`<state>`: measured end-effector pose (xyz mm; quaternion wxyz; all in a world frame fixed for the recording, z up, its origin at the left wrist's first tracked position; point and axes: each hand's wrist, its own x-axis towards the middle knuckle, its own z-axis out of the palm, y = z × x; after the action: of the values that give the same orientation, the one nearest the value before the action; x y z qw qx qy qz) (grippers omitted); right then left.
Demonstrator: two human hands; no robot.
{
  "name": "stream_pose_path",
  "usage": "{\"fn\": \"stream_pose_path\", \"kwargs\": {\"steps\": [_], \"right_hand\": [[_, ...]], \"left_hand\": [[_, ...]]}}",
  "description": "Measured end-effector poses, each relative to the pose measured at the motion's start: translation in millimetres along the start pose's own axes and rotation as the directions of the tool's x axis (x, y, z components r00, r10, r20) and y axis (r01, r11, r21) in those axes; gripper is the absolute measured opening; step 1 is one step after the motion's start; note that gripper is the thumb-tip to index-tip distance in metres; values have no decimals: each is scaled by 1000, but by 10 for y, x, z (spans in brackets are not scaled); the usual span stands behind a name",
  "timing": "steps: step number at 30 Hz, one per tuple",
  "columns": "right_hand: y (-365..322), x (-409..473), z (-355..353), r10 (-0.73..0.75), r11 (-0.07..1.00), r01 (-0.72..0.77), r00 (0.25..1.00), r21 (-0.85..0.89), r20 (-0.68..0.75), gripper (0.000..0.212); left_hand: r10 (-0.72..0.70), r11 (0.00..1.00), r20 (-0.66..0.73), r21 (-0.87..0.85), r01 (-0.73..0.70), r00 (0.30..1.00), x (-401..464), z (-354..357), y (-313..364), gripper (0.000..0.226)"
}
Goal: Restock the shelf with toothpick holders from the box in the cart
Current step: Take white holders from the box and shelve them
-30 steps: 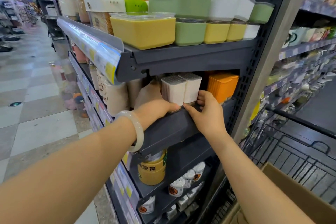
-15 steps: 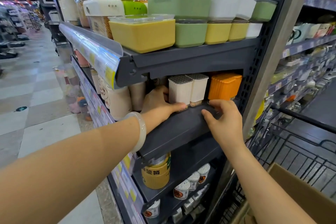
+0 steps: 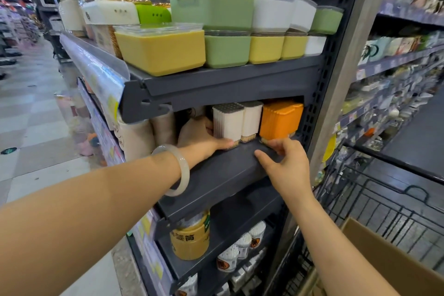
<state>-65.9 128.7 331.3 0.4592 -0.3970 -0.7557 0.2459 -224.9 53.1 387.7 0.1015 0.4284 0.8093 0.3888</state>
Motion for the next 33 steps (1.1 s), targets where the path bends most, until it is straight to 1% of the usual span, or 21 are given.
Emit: {"fn": "stream_pose_path", "kwargs": {"steps": [4,7,11,16,19,21,24,33], "right_hand": [[18,7,-5,19,1000,-19,1000,8,23,31],[33,1,6,4,1000,-4,1000,-8,15,31],[85,-25,52,-32,999,32,999,-10,0,25],[125,-43,93,-38,999,39,999,35,-26,18],[153,-57,120,-96,995,96,994,-3,-48,16],[185,-78,146,-159,986,154,985,-67,-62,17],[214,-101,169,-209,972,199,975,-124,-73,26],[225,-92,179,-215,971,204,973,-122,-83,27]], "left_hand": [[-1,1000,-18,-7,1,1000,28,37,11,48],[0,1000,-21,-16,0,1000,44,70,14,51],[3,1000,-20,-9,-3,1000,59,105,13,55],[15,1000,-4,23,-15,1000,77,106,51,55],[21,999,5,40,-21,1000,91,108,72,56],[23,999,10,43,-23,1000,95,111,81,56],[39,998,18,43,-39,999,98,114,84,53],[52,997,31,51,-53,998,183,164,81,56]]}}
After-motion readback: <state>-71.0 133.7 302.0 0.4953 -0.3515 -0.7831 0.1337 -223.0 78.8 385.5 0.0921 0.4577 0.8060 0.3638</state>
